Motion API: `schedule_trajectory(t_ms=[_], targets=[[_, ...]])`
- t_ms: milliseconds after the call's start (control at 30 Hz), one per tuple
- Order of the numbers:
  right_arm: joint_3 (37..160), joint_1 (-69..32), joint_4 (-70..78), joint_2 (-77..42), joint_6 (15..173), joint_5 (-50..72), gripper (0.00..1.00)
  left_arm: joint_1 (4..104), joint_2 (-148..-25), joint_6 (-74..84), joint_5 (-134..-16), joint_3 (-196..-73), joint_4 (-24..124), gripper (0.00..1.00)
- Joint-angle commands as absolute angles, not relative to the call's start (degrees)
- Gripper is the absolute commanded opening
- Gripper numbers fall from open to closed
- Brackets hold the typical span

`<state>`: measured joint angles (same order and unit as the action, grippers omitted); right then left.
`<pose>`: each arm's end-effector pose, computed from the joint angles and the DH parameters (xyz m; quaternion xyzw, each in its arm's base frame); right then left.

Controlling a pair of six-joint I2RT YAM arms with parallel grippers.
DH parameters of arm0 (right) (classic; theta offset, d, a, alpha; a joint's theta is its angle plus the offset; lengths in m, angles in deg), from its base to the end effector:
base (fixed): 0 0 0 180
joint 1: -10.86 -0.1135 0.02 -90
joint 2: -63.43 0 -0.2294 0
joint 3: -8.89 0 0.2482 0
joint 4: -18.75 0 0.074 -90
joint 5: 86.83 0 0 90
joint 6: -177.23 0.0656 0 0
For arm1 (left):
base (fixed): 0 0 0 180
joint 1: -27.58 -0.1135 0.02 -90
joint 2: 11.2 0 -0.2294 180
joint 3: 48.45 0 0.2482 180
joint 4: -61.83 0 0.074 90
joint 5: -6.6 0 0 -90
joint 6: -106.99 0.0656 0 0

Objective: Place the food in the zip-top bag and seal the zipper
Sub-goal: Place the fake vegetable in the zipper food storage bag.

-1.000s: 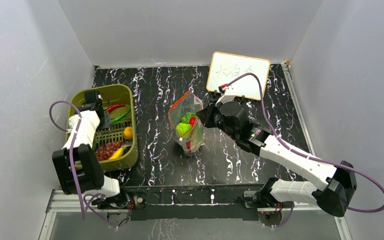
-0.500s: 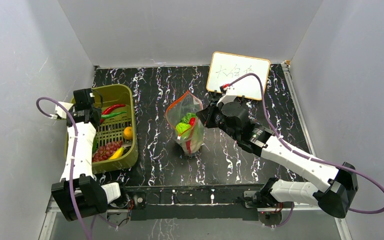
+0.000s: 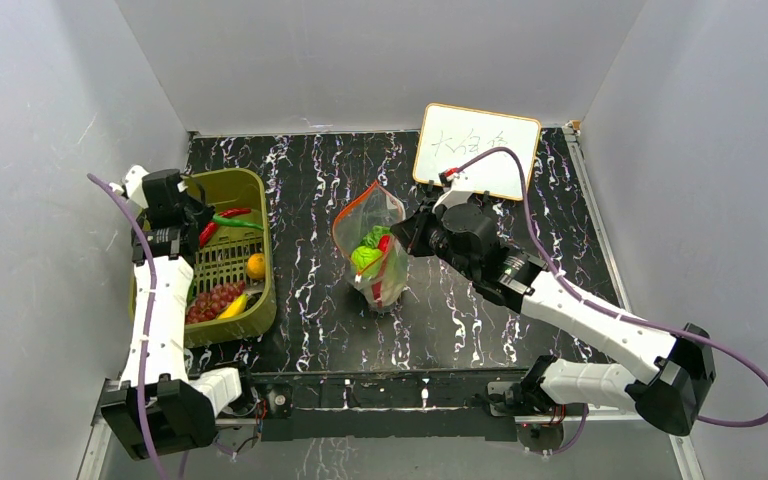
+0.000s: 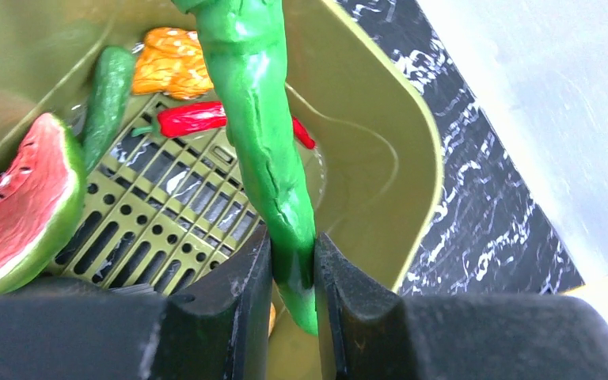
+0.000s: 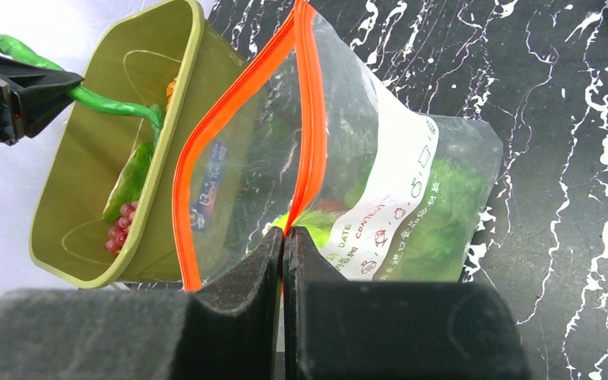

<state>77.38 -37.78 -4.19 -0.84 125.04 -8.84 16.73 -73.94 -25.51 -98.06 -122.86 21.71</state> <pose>0.2077 0.2152 0.2941 -0.0156 0.8104 0.3349 0.4805 0.2708 0.0688 0.3021 -0.4409 0.7322 -0.0329 0.5181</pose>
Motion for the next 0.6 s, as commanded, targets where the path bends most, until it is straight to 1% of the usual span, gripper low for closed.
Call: schedule_trajectory(t_ms=[0, 267, 567], targets=[[79.1, -37.8, -0.9, -2.1, 125.9, -8.3, 0.00, 18.5, -71.7, -17.7, -92.9, -127.0, 23.4, 0.04], [82.8, -37.8, -2.6, -4.6, 125.6, -6.4, 0.00, 23.4, -71.1, -10.4, -84.3, -132.1, 24.4, 0.00], [83.9, -37.7, -0.9, -6.5, 128.1, -4.4, 0.00, 31.2, -71.8, -6.8, -69.0, -133.3, 31.7, 0.00]])
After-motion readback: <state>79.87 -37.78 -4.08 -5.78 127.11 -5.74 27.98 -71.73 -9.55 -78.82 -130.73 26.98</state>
